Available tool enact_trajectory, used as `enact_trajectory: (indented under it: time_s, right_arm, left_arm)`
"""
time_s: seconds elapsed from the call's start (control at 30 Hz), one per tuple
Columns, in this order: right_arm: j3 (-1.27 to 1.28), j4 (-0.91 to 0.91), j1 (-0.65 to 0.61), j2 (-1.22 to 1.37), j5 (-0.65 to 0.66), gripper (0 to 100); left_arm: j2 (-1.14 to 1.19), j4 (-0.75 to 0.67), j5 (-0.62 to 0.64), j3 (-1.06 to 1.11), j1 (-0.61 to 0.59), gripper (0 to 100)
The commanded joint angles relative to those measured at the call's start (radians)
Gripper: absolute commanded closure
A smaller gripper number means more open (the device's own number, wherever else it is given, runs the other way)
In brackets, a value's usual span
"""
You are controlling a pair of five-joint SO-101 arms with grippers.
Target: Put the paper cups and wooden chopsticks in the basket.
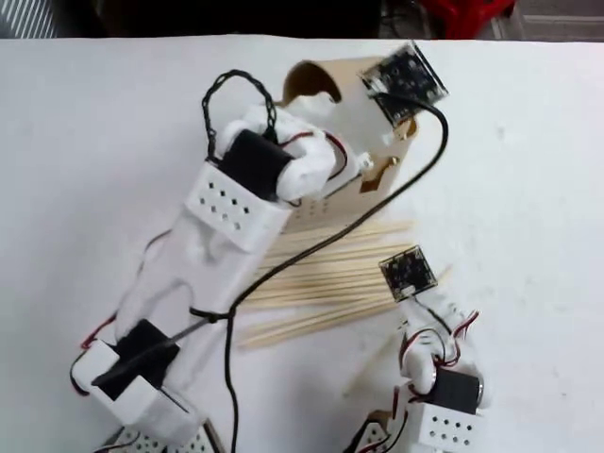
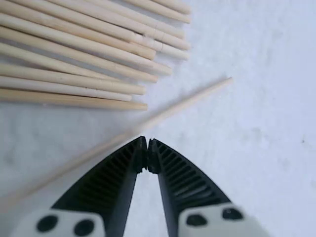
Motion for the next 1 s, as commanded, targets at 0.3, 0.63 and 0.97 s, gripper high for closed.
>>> enact_trajectory:
  time_s: [0.3,0.63,0.97]
  right_arm:
    - [0.011,0.001,-0.002,-0.008,0.011,98.1]
    - [0.011,0.001,-0.002,-0.008,0.011,98.1]
    - [0.011,0.001,-0.002,-0.008,0.011,98.1]
  left_arm:
    - [-0.007,0.003,-0.046,-0.06,0.012,86]
    - [-0.005,-0.114,-0.041,-0.115,0.018,87]
    - [0.048,-0.285,0.109,-0.044,-0.054,88]
